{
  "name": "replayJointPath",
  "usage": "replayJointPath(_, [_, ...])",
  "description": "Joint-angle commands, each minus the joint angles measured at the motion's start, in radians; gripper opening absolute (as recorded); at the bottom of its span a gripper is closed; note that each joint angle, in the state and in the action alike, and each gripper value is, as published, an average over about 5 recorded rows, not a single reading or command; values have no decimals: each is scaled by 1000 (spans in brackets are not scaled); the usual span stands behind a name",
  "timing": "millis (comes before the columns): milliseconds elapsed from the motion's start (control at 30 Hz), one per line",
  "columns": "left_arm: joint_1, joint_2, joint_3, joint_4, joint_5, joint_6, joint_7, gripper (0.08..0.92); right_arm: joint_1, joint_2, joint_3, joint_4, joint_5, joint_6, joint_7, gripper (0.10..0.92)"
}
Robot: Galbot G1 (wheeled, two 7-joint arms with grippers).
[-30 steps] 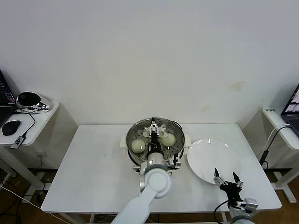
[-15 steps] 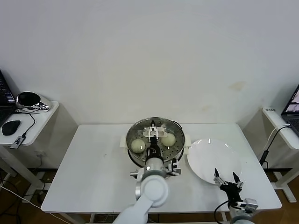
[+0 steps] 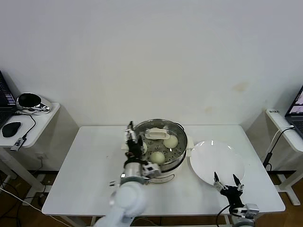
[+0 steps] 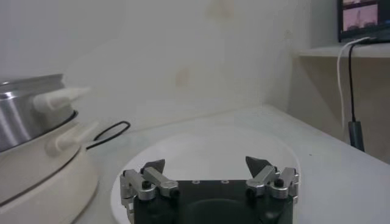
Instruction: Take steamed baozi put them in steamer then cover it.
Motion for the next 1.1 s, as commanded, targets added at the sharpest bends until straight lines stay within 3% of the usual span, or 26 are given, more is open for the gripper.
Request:
replayJointPath(33, [238,48,-432,-194,-880,-485,-293,823,-69,-11,-65,76,-122,74,-53,823])
replayJointPath(167, [354,42,-557,-202,-1081,-535,-326,823,-86,-19,-76,91,-129,86,-53,823])
replayJointPath(333, [511,40,-610,-154,-1266,-556,-378,823,-144,-25,-85,114,-125,107,-30,823])
replayJointPath(433, [594,52,-624,-95,-1303,-595,-300,823,-175,-20,-75,133,-108,98,-11,823])
replayJointPath(600, [695,77,-584,-21,-1373,-583,-180,823,-200,-23,-35,220,-93,-51,5,823])
replayJointPath(800, [720,22,-583,-28,-1293,-627,-158,823,-212,-57,-24,268,-73,-94,-25,823])
replayJointPath(1100, [761,-1,-590,-114,-1206,-567,-108,823,-206,-80,-55,258,-81,-106,-42,823])
